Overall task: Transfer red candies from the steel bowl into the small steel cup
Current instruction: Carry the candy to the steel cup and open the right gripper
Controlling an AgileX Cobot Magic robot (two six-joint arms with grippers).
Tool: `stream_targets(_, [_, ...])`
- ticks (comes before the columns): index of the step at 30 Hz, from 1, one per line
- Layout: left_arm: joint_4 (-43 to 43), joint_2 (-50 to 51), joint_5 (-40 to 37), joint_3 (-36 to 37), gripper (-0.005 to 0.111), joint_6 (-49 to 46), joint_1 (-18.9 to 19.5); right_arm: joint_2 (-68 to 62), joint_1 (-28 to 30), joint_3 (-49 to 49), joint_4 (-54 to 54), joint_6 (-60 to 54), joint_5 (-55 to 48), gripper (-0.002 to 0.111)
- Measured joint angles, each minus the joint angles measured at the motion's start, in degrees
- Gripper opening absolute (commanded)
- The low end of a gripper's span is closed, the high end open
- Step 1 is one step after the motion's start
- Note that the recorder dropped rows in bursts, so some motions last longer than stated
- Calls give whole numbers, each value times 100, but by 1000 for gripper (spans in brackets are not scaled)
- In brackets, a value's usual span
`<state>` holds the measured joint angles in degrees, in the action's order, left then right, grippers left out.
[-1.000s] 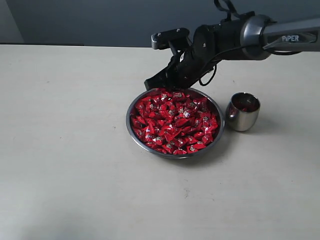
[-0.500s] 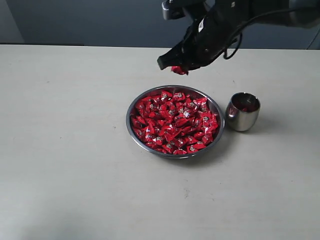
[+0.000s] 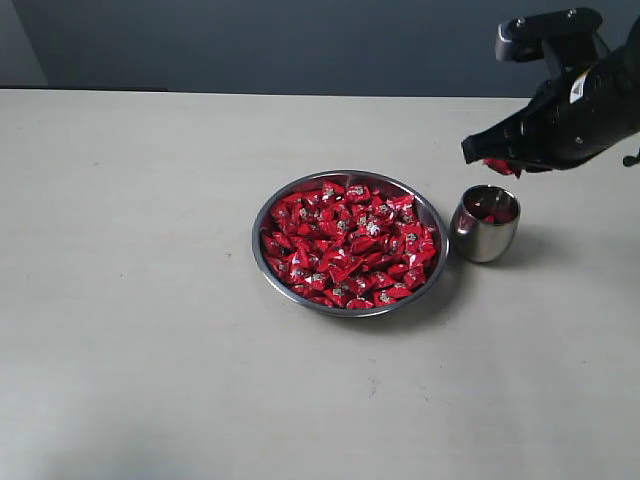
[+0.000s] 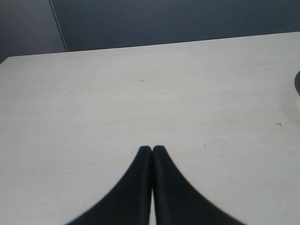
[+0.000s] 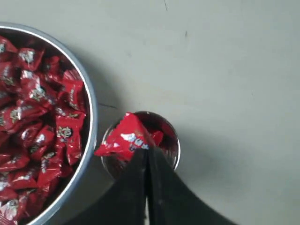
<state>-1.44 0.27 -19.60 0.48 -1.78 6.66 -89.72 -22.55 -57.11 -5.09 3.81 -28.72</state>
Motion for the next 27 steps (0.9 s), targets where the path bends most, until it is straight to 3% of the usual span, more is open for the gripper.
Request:
stream_targets(19, [0, 0, 0, 0, 0, 0, 0, -880, 37, 253, 83, 7, 751, 0])
stream_targets(25, [0, 0, 0, 0, 0, 0, 0, -889, 37, 253, 83, 7, 794, 37])
stream_targets(27, [0, 0, 0, 0, 0, 0, 0, -889, 37, 253, 83, 7, 807, 40])
